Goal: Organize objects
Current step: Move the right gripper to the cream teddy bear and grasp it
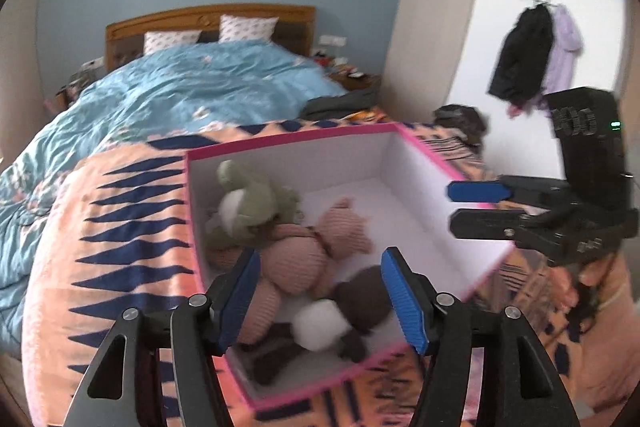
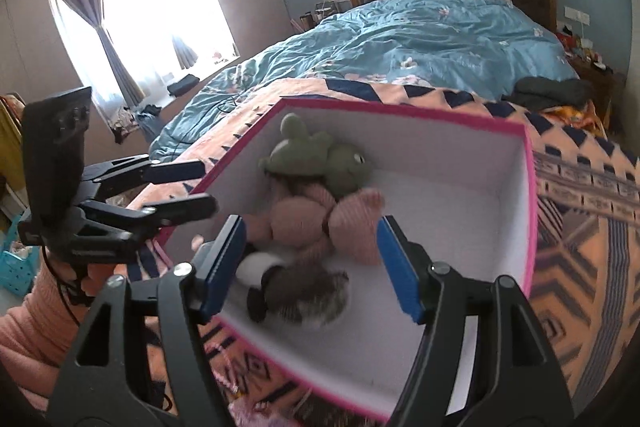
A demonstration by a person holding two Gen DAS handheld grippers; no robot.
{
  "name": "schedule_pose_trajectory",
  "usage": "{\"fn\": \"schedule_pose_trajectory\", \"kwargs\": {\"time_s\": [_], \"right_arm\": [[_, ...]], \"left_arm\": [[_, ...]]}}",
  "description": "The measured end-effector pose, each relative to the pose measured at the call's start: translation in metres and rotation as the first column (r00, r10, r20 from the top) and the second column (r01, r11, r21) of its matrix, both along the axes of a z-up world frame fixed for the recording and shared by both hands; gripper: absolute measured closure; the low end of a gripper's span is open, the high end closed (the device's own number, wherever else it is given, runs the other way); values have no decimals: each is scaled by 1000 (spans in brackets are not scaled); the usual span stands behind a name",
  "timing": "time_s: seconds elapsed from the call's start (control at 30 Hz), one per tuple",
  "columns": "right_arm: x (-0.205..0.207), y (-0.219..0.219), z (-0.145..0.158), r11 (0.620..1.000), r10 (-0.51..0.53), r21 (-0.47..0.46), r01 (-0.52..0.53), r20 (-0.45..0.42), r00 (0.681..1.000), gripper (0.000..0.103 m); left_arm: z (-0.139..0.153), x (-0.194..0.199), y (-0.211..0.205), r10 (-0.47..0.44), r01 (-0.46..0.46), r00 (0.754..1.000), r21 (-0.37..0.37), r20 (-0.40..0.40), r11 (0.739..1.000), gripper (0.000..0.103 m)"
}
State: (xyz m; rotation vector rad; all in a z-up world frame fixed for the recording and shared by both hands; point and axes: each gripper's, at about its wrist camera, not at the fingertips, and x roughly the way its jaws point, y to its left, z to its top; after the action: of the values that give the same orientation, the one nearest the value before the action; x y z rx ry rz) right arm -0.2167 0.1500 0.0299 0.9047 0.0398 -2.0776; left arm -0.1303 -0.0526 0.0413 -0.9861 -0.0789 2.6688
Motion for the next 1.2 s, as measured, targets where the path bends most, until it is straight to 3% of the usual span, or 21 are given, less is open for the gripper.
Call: {"fn": "schedule_pose_trajectory", "kwargs": {"time_s": [0.23,0.47,0.93,1.2], "right_arm": [[47,34,4,998,24,-63,-25,-12,1000,34],[97,60,-4,997,38,-69,-39,-22,999,34],[132,108,-90,997,-69,29,64,190,979,34],[138,115,-116,998,-66,13,65,273,960,34]], "left_arm": [[6,47,37,-134,135,990,13,-41,991,32],[-19,81,71,-256,256,966,20,21,967,32],[-103,121,105,-364,331,898,167,248,929,32],[-118,137,115,-403,353,864,207,303,912,33]]}}
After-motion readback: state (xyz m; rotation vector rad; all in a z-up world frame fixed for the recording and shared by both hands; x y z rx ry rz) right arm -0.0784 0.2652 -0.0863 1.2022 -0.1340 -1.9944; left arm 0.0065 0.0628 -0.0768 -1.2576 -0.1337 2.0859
